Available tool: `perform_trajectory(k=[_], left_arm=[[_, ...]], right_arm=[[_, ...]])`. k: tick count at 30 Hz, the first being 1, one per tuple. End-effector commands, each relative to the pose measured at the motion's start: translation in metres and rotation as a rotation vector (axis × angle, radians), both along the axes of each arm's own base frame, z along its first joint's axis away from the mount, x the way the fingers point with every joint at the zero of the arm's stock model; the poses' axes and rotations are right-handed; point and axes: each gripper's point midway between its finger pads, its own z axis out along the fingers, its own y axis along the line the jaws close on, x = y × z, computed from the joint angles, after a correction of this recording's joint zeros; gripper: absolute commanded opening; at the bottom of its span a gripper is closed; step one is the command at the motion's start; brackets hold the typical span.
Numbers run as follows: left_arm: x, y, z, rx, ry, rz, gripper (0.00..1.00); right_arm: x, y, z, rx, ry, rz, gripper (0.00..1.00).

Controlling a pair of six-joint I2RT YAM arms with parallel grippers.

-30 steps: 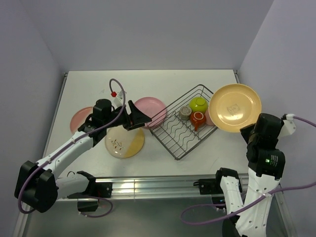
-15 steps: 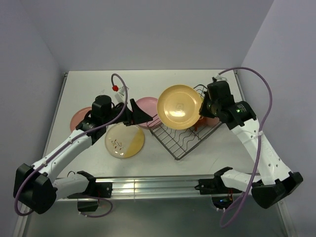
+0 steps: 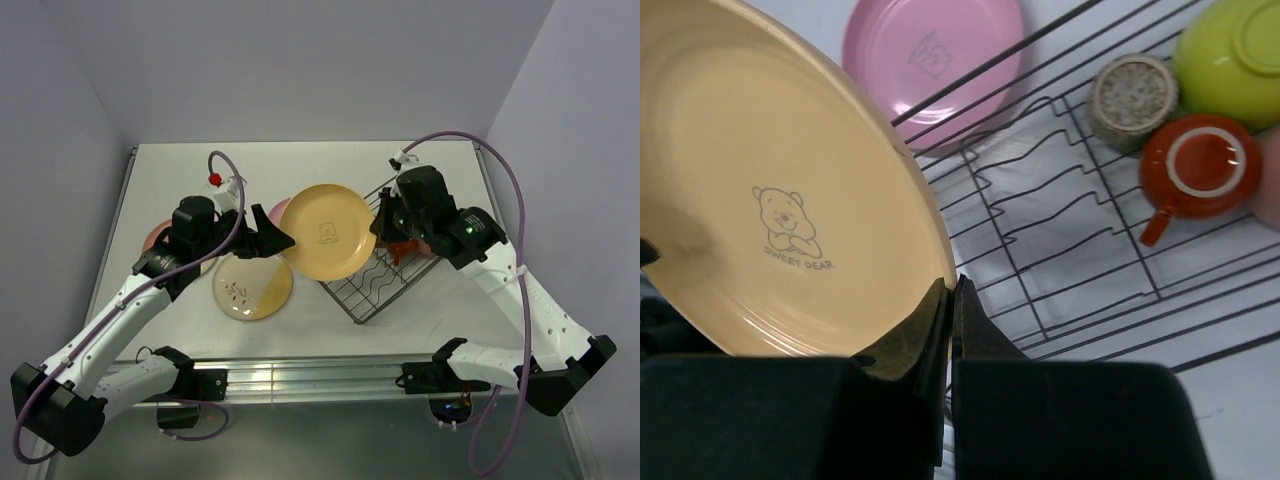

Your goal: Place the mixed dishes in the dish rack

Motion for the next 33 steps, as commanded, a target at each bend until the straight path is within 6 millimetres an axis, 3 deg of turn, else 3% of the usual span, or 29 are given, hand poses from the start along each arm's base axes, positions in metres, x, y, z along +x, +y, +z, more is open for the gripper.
perform_trajectory(k=[1, 5, 8, 14, 16, 17, 18, 21, 22, 24, 25, 26, 27, 28, 33], left_arm=[[-0.002, -0.002, 0.014, -0.009, -0.052, -0.023, 0.89], [-0.003, -0.006, 0.013, -0.032, -0.043, -0.04, 0.88], [-0.009, -0.012, 0.016, -0.068, -0.039, -0.083, 0.8], [-0.019, -0.019, 0.025, -0.134, -0.068, -0.15, 0.46], [-0.019, -0.019, 0.027, -0.139, -0.075, -0.152, 0.23], [-0.02, -0.019, 0.027, -0.141, -0.07, -0.15, 0.06], [-0.018, -0.018, 0.026, -0.136, -0.07, -0.139, 0.0], [-0.015, -0.014, 0.021, -0.115, -0.063, -0.106, 0.0], [-0.016, -0.013, 0.021, -0.111, -0.065, -0.104, 0.0], [-0.016, -0.01, 0.019, -0.105, -0.065, -0.088, 0.0], [-0.015, -0.009, 0.018, -0.1, -0.068, -0.074, 0.0], [-0.015, -0.008, 0.016, -0.097, -0.067, -0.075, 0.0], [-0.015, -0.007, 0.015, -0.094, -0.068, -0.071, 0.0], [-0.013, -0.007, 0.016, -0.09, -0.07, -0.064, 0.0], [-0.01, -0.011, 0.006, -0.059, -0.007, -0.077, 0.0]], right_arm=[[-0.002, 0.023, 0.029, 0.096, -0.088, 0.095, 0.0], [-0.015, 0.036, 0.035, 0.136, -0.088, 0.18, 0.0], [-0.021, 0.043, 0.032, 0.141, -0.073, 0.225, 0.0], [-0.028, 0.051, 0.027, 0.15, -0.063, 0.283, 0.0], [-0.029, 0.053, 0.025, 0.149, -0.059, 0.297, 0.0], [-0.029, 0.052, 0.026, 0.148, -0.061, 0.297, 0.0], [-0.03, 0.052, 0.025, 0.144, -0.057, 0.297, 0.0], [-0.031, 0.046, 0.026, 0.127, -0.062, 0.284, 0.15], [-0.031, 0.044, 0.026, 0.12, -0.069, 0.279, 0.33], [-0.031, 0.038, 0.027, 0.106, -0.083, 0.263, 0.48], [-0.031, 0.035, 0.028, 0.1, -0.091, 0.253, 0.63], [-0.03, 0.032, 0.029, 0.093, -0.099, 0.241, 0.7], [-0.029, 0.026, 0.028, 0.072, -0.107, 0.221, 0.87], [-0.029, 0.023, 0.028, 0.059, -0.111, 0.21, 0.97], [-0.017, -0.009, 0.035, -0.034, -0.173, 0.065, 1.0]])
